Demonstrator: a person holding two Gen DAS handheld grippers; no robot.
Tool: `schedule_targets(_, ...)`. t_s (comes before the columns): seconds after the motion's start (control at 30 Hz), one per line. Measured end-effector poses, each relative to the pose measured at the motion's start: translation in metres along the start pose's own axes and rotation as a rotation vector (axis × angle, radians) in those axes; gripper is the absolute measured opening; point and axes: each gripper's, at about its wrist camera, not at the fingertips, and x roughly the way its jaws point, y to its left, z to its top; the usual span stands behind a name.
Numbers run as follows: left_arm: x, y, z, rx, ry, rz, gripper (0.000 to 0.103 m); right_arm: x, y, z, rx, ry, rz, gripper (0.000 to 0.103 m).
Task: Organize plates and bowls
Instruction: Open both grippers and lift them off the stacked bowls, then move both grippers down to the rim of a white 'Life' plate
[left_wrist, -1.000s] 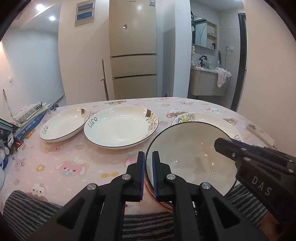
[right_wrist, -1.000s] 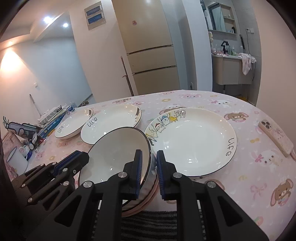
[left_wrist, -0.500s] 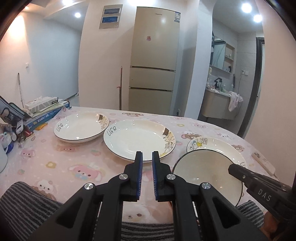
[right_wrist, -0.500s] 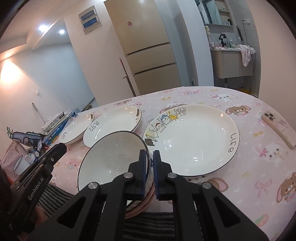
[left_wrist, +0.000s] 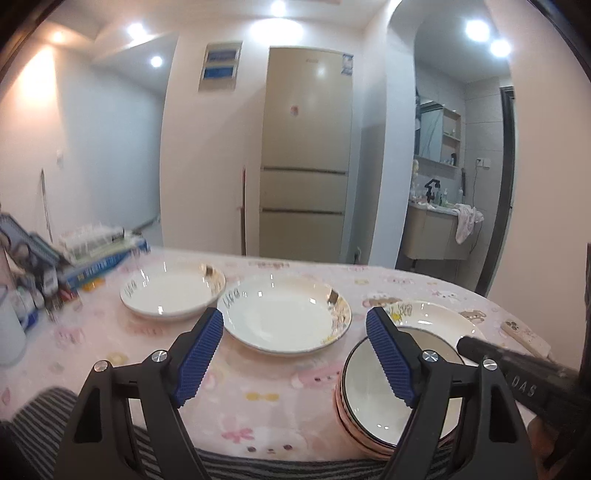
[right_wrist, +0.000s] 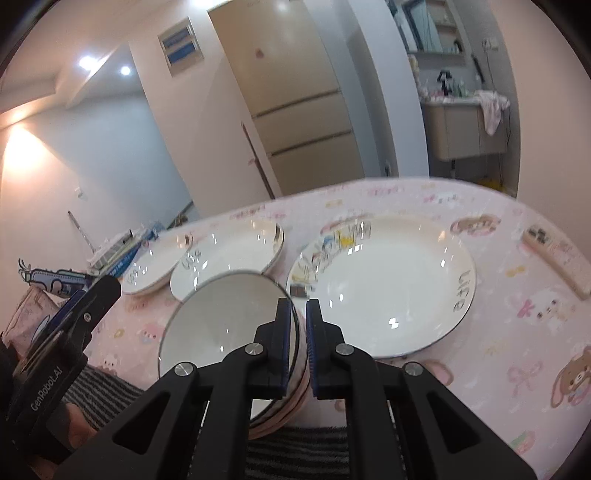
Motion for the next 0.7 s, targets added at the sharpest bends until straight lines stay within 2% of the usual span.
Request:
schedule_targets(0.13, -0.023, 0.005, 0.018, 0.004, -0.072, -0.008, 0.085, -0.023, 0.002, 0.014, -0.008, -0.053, 0.049, 0.009)
schedule_targets(0.23, -0.046, 0.011, 0.034, 0.026, -0.161, 0.009, 0.090, -0.046, 0.007, 0.027, -0.033, -0.104, 0.056, 0.023)
schedule_targets(0.27, -0.054, 0.013, 0.039, 0.031, -0.191, 0.018, 0.095, -0.056, 0.010, 0.032, -0.054, -0.134, 0.052, 0.028)
schedule_targets(0.3, -0.060, 0.016, 0.043, 0.032, -0.212, 0.023, 0.103, -0.064, 0.013, 0.037, -0.075, -0.155, 0.044, 0.029)
schedule_targets(0.47, -0.084, 0.033, 0.070, 0.022, -0.279, 0.011, 0.103, -0.100, 0.028, 0.063, -0.157, -0.268, 0.045, 0.043)
schedule_targets(0.7, -0.104, 0.051, 0.113, 0.010, -0.336, -0.011, 0.103, -0.124, 0.047, 0.098, -0.172, -0.351, 0.116, 0.052)
